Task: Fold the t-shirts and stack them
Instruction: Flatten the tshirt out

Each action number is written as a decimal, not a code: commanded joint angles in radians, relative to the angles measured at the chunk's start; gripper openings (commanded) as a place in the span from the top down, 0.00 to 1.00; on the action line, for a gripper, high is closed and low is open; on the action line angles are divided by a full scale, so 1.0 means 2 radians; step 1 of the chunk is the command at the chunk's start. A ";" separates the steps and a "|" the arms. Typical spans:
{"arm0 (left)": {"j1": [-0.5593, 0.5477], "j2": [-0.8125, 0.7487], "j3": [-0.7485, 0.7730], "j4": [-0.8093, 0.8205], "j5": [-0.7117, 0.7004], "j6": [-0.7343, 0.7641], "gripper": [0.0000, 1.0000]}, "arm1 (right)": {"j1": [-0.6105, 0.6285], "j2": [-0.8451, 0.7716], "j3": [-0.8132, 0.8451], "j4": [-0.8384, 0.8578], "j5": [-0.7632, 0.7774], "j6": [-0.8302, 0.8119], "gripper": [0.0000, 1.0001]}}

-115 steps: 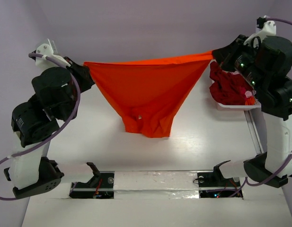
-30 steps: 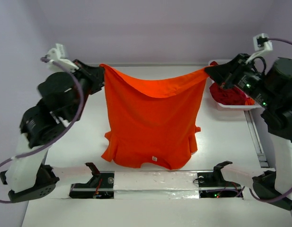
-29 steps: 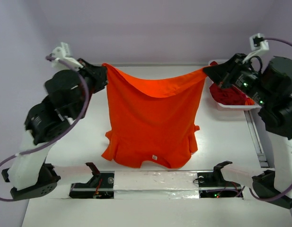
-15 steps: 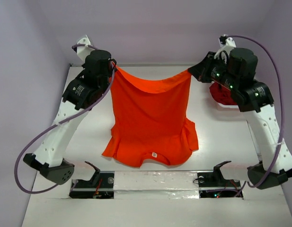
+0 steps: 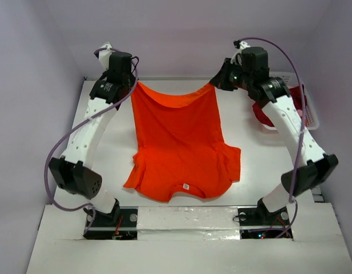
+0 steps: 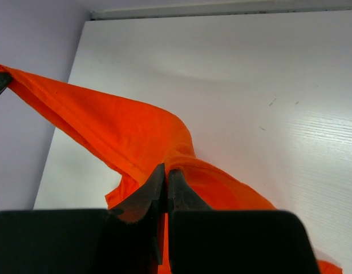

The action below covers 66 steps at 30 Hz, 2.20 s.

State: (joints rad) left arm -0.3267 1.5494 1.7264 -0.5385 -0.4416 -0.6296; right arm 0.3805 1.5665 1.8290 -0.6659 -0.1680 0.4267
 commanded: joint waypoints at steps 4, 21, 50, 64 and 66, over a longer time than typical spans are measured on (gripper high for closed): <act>0.013 0.060 0.052 0.026 0.034 0.009 1.00 | -0.002 0.065 0.059 -0.015 0.014 0.002 1.00; 0.027 0.110 0.093 0.017 0.060 0.031 1.00 | -0.024 0.082 0.045 -0.034 0.131 0.066 1.00; 0.083 0.172 0.136 -0.035 0.033 0.020 1.00 | -0.028 0.192 0.175 -0.056 0.039 0.047 1.00; 0.101 0.137 0.118 -0.044 0.053 0.011 0.01 | -0.028 0.195 0.178 -0.054 0.026 0.050 1.00; 0.086 0.106 0.100 -0.037 0.100 0.008 0.03 | -0.028 0.198 0.182 -0.056 0.026 0.047 1.00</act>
State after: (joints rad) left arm -0.1318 1.9091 1.9507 -0.6239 -0.3248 -0.5999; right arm 0.3275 1.9644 2.1498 -0.8013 -0.1009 0.5385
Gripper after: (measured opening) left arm 0.979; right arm 0.035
